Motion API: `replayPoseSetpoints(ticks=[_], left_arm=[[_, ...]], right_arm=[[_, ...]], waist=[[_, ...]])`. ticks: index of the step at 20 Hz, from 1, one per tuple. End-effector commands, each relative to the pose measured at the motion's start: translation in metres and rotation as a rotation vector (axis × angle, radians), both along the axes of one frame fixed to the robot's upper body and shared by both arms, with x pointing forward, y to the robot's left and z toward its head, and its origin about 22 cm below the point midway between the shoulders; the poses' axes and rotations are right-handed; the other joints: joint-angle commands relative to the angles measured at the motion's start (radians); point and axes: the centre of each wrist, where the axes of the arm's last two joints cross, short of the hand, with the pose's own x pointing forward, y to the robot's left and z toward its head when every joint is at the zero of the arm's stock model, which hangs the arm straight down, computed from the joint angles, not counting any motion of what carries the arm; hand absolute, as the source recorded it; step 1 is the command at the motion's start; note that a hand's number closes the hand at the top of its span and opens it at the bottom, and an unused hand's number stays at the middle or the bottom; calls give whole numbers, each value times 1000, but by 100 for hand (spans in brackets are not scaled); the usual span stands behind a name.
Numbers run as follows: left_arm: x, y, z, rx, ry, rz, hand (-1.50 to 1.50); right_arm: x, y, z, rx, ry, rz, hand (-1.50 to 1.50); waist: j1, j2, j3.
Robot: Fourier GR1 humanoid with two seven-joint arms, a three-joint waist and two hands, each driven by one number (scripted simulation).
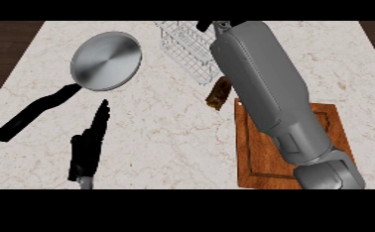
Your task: Pick the lemon from the cutting board and place it in the tiered basket
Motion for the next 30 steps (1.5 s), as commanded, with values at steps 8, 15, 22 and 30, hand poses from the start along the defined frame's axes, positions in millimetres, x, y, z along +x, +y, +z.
replayPoseSetpoints(ticks=[8, 15, 22, 30], left_arm=[[8, 2, 7, 5, 41, -12, 0], [-11, 12, -8, -6, 70, 28, 0], [-18, 31, -9, -2, 86, 100, 0], [-31, 18, -14, 0, 93, 167, 0]], right_arm=[[13, -16, -25, 504, -210, -90, -150], [7, -8, -9, 579, -488, -98, -150], [7, -43, 8, 555, -619, -310, -150], [-45, -105, 4, 598, -653, -369, -150]], waist=[[27, 6, -4], [-11, -7, -5], [-85, -31, -6], [-156, -52, -2]])
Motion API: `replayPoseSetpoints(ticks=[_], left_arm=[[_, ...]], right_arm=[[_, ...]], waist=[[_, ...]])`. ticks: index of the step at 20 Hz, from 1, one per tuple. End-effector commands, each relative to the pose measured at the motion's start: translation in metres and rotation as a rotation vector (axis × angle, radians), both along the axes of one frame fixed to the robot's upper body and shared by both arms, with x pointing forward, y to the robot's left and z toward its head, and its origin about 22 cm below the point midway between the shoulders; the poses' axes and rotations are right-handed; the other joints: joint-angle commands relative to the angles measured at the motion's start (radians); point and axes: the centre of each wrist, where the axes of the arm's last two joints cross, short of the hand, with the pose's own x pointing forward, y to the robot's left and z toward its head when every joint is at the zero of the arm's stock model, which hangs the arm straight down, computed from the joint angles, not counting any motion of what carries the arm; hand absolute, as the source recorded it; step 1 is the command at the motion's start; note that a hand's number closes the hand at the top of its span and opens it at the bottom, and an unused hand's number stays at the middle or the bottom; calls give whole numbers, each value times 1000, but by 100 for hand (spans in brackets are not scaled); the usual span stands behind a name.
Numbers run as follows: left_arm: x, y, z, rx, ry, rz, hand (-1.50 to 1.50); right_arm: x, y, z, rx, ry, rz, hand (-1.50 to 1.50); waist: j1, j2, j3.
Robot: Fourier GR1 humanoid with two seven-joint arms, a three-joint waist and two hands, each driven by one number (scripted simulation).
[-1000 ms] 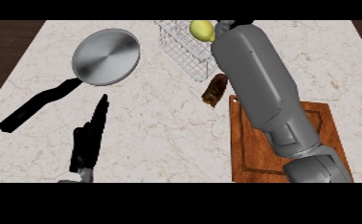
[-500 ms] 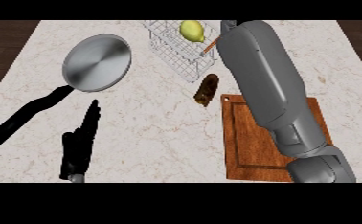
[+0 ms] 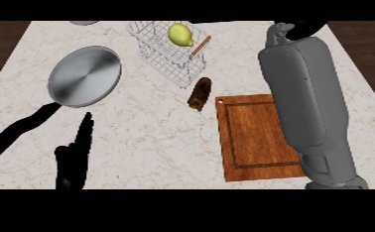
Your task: Pick the lemon from the cutting board and place it in the tiered basket
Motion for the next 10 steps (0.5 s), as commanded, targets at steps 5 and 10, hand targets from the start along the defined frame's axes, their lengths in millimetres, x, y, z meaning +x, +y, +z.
replayPoseSetpoints(ticks=[5, 10], left_arm=[[-7, 13, -3, -5, 43, 60, 0], [-20, 9, -8, -20, 40, 71, 0]], right_arm=[[-70, -34, -8, 89, 31, -1, -150], [-124, -64, -18, 79, 20, 50, -150]], waist=[[-58, -12, -4], [-68, -13, -3]])
